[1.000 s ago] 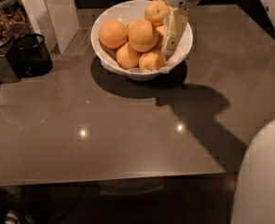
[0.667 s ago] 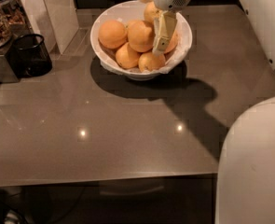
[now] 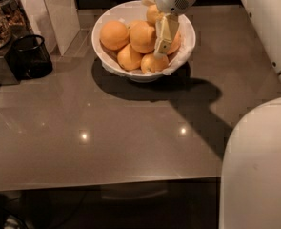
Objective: Pick orange from white bowl
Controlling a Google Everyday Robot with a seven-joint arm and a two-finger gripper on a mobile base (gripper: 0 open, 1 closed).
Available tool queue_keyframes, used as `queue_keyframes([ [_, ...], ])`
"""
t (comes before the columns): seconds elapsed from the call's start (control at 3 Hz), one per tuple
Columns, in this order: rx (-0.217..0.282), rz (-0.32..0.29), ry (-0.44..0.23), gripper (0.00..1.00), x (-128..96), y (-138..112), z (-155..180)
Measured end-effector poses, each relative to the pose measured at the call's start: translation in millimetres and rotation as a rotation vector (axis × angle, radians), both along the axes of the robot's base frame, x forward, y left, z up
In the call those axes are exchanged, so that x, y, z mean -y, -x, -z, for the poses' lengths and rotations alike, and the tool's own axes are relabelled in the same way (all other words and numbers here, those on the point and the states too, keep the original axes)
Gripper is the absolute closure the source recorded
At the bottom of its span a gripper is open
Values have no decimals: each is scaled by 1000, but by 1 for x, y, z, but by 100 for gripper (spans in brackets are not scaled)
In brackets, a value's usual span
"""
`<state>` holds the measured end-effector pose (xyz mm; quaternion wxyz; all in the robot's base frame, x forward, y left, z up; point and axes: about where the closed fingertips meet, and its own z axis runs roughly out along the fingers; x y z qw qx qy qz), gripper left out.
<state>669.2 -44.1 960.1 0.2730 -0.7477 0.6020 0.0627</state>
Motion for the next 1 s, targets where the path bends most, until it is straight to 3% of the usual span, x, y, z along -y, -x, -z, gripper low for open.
queue_keyframes([
  [0.33,-43,-61,-45,0,-25,1,13],
  [1.0,-38,-23,-53,0,-14,-13,22],
])
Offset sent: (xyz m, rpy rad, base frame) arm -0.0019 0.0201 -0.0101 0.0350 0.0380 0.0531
